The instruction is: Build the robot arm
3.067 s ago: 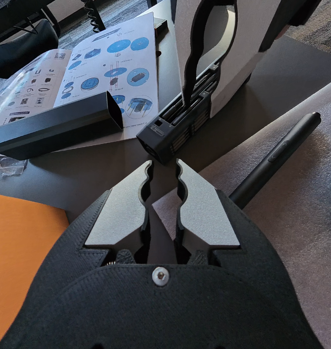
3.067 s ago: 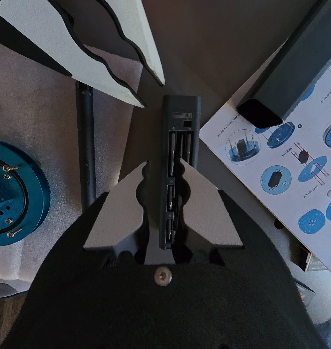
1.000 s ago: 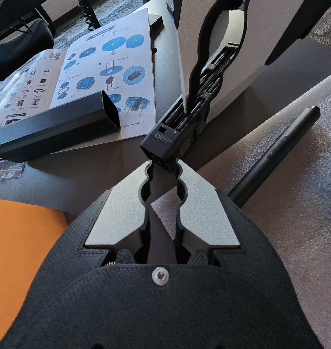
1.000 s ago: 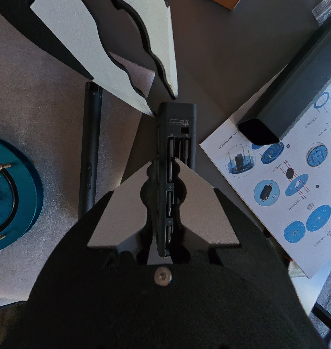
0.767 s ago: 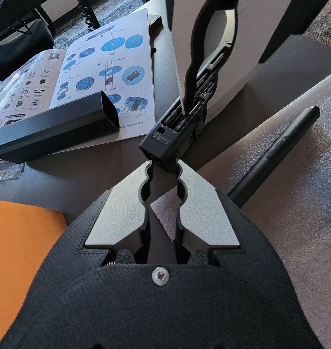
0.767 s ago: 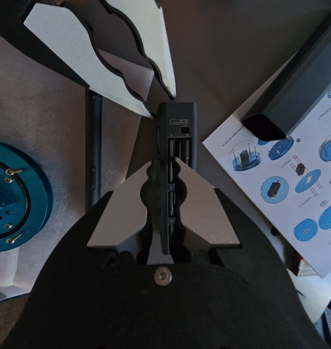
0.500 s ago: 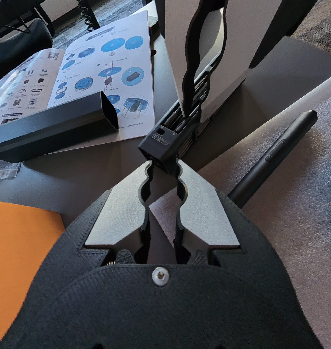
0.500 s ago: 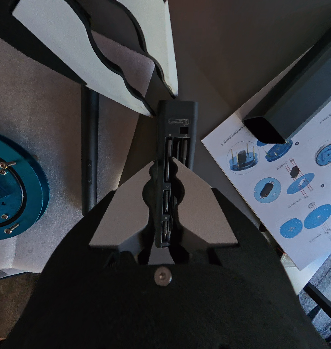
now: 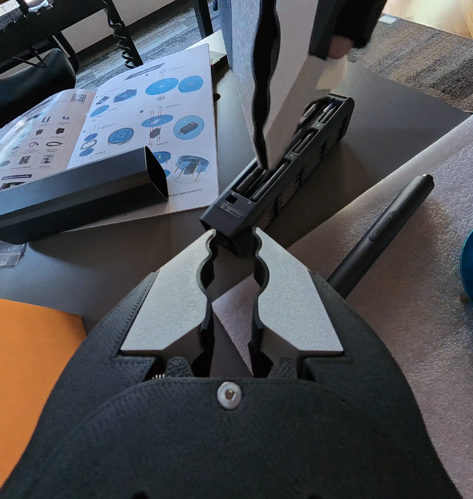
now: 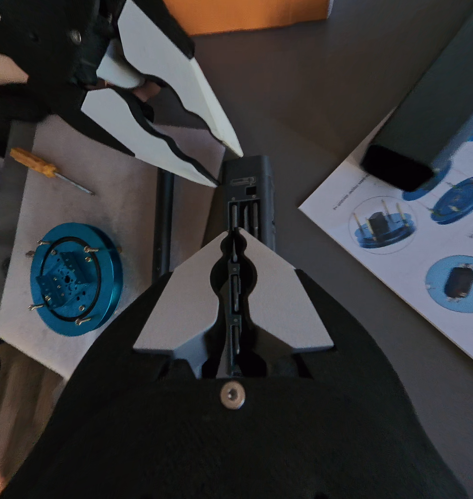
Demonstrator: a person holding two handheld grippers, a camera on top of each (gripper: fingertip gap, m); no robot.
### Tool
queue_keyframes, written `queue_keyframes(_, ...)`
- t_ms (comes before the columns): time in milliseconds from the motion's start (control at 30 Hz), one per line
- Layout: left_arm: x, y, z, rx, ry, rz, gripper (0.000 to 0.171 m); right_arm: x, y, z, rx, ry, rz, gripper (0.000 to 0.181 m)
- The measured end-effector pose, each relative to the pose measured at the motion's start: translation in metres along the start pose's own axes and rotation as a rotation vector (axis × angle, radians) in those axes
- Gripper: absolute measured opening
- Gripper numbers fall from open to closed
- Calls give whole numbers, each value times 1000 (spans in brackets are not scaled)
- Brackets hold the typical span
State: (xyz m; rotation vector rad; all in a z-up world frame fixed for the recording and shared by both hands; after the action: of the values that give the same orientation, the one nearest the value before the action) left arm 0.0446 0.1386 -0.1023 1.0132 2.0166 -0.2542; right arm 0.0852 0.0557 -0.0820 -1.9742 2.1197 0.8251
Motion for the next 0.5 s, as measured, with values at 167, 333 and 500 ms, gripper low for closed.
queue_keyframes(167, -2, -1, -2, 16, -16, -8, 26, -9, 13, -10, 149, -101, -357, 24)
queue_keyframes(333, -3, 0, 0, 22, -33, 3, 30, 1, 18, 5, 314, 79, -665, 40)
queue_keyframes(500, -4, 1, 4, 14, -36, 5, 36, 24, 10, -16, 417, 56, -594, 62)
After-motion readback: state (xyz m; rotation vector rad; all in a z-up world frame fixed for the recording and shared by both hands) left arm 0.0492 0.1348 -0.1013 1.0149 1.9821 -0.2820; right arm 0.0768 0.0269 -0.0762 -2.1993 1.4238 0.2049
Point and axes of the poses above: each gripper's, where its closed fingertips meet, z out along the fingers, x out of its underside, y = z × x across the jaws, the point moved 4 cm from there along -z, back along the fingers, and after that the axes turned 7 degrees about y, right-handed, at the moved point
